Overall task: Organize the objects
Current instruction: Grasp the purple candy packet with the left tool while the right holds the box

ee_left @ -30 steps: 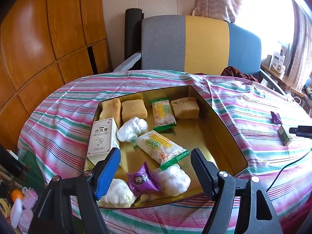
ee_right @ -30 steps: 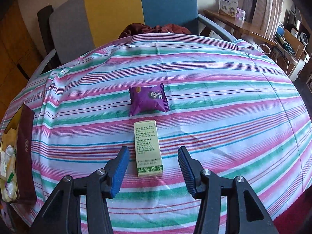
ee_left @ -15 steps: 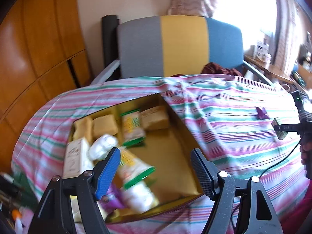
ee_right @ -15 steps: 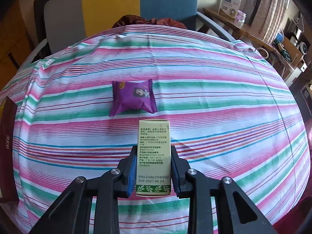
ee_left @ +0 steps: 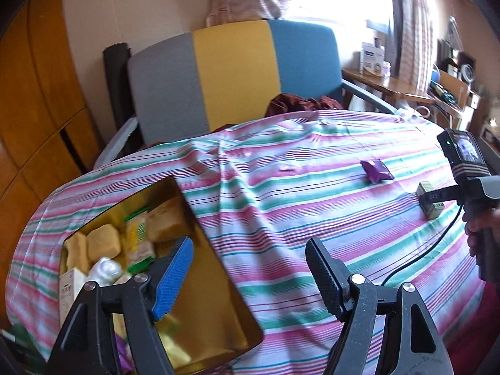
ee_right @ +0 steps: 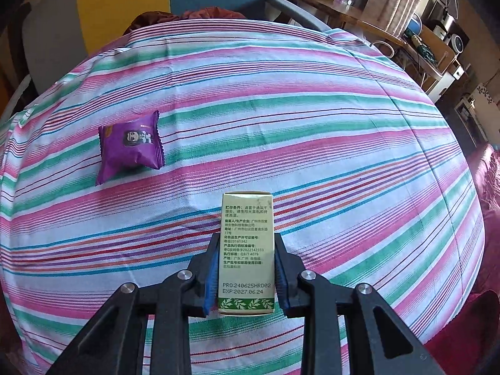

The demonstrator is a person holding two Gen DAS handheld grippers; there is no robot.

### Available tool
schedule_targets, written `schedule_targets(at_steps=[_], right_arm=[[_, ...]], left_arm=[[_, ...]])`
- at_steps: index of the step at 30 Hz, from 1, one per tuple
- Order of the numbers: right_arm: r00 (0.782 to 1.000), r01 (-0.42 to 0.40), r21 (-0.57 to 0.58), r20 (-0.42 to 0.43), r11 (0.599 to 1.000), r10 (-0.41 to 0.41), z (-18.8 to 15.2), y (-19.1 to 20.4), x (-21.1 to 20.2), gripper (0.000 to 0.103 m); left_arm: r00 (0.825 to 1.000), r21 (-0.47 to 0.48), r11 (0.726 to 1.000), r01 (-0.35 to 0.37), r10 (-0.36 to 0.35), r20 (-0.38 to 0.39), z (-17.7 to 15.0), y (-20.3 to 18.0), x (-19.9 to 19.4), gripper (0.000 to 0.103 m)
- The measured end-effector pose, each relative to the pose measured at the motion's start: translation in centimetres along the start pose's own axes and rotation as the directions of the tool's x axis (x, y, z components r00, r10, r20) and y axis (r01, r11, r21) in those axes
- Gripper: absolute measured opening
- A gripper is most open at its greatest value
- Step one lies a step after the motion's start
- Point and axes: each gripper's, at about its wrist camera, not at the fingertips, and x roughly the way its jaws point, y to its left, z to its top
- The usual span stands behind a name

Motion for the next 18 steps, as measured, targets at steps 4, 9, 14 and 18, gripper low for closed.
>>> schedule_targets(at_steps=[4,9,14,18], right_arm=[[1.000,-0.019,0.016,-0.007,1.000,0.019,0.2,-0.4,0.0,0.030],[0.998,-0.050,0.059,-0.038,0.997,0.052,0.7,-1.5,0.5,0.030],[0.994,-0.091,0.114,-0.048,0.989,0.097,1.0,-2.5,0.4,0.035],[0.989,-0.133,0.166,-0.049,0.977,0.143,1.2,-3.3,0.2,0.040]], left_arm=[[1.000,0.024,0.999,0.021,-0.021,-0.014,0.6,-1.6,1.0,0.075],[0.999,0.073,0.997,0.037,-0.036,-0.020,1.5,-3.5,2.1,0.075],[0.998,0.110,0.992,0.054,-0.050,-0.035,2.4,-5.1,3.6,0.075],[0.995,0.138,0.987,0.081,-0.072,-0.064,3.3,-6.5,5.4,0.075]])
